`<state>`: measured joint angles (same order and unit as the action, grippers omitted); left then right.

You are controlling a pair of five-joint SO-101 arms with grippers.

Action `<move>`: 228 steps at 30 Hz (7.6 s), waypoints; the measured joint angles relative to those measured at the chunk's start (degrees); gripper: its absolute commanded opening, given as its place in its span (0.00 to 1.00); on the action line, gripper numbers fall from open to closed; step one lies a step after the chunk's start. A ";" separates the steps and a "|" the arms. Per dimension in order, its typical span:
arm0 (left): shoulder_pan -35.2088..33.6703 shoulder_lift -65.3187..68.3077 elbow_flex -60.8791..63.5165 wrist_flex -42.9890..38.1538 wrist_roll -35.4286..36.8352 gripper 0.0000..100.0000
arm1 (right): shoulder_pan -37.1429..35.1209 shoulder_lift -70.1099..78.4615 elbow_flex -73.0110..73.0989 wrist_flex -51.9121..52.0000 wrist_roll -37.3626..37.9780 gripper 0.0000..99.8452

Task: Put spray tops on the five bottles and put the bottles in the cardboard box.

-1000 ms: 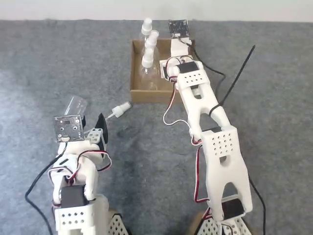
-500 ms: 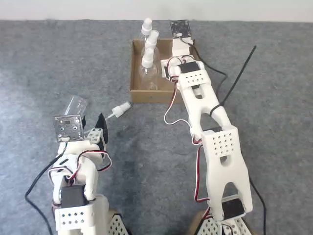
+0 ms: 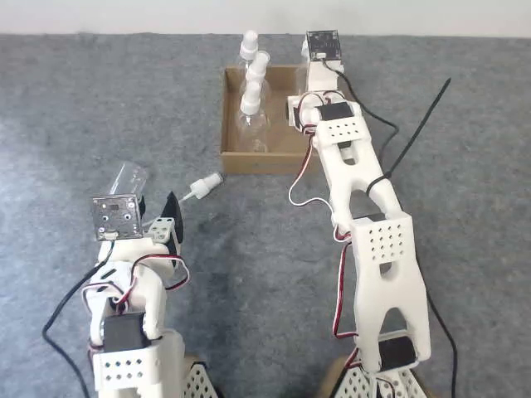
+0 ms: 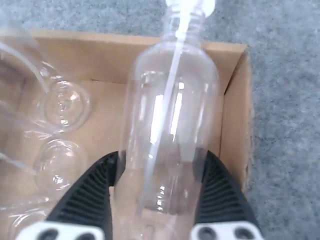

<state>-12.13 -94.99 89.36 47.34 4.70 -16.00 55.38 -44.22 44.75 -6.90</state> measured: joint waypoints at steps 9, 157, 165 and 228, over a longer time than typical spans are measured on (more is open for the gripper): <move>0.00 0.00 0.00 0.00 0.00 0.16 | 0.09 -2.37 0.00 3.34 0.00 0.02; -6.15 0.00 -1.85 0.00 3.96 0.16 | -29.36 -145.93 130.29 -29.80 10.55 0.01; -7.56 0.00 -2.73 0.00 7.74 0.16 | -38.24 -145.85 134.15 -30.86 10.55 0.01; 21.10 -0.62 -13.80 1.05 11.69 0.16 | -33.41 -145.67 139.52 -30.86 14.95 0.01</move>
<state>8.97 -95.60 75.56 48.40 16.40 -49.41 -90.29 95.30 13.89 8.04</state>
